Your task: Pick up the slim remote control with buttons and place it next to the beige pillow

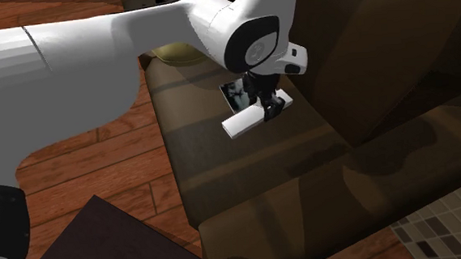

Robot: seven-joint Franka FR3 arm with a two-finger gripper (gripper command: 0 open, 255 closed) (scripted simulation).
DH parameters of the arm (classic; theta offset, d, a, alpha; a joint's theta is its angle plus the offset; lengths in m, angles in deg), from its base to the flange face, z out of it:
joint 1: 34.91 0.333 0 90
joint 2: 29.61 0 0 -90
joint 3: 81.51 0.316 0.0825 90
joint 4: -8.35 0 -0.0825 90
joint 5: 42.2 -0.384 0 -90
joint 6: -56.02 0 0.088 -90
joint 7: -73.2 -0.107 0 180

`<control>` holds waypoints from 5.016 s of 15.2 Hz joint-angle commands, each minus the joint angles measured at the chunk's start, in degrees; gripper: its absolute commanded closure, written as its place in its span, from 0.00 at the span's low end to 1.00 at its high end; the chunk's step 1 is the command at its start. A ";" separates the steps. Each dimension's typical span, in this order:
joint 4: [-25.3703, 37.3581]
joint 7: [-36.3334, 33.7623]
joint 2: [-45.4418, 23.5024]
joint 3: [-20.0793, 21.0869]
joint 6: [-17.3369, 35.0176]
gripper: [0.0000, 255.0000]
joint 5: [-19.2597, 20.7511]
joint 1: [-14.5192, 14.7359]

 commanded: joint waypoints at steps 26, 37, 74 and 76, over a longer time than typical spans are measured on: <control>3.98 -13.33 5.55 3.98 -9.73 1.00 1.97 9.31; 5.46 -26.93 4.66 8.68 -10.66 1.00 3.29 18.30; -14.59 -31.12 -0.23 9.68 14.17 1.00 4.02 20.49; -15.25 -31.17 -0.86 9.66 15.46 1.00 4.06 20.49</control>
